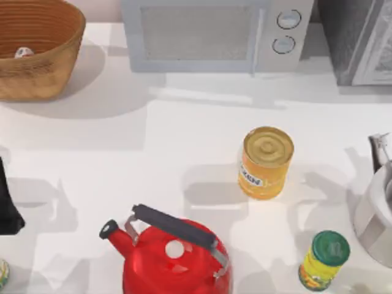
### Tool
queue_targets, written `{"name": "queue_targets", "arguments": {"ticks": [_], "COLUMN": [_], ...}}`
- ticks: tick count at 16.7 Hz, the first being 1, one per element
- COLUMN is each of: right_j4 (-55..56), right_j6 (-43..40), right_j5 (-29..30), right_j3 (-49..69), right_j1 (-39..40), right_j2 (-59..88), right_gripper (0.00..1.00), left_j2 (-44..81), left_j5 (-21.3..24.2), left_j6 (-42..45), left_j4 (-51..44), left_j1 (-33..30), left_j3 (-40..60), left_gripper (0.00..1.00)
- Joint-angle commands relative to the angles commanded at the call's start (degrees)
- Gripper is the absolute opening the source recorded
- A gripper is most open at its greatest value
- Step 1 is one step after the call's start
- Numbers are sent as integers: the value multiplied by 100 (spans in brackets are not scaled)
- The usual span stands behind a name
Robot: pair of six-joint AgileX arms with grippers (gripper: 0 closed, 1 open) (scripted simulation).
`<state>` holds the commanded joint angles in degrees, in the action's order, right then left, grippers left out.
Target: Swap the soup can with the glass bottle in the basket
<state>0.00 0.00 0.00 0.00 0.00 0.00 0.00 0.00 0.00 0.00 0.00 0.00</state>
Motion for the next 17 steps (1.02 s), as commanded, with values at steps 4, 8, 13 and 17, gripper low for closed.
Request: {"name": "queue_targets", "arguments": {"ticks": [4,8,13,17], "right_j4": [0,0,0,0], "right_j6": [0,0,0,0], "right_j5": [0,0,0,0], "right_j3": [0,0,0,0], "right_j1": [0,0,0,0], "right_j2": [0,0,0,0], "right_gripper": [100,100,100,100], "left_j2": [164,1157,3369,5638], "left_j5": [-18,-59,-5,108], "left_j6": [-1,7,63,148], "left_j4": [-71,-506,-1483,-2498], "left_j1": [28,132,224,266], "left_j3": [161,1133,3279,5448], "left_gripper": [100,100,100,100]}}
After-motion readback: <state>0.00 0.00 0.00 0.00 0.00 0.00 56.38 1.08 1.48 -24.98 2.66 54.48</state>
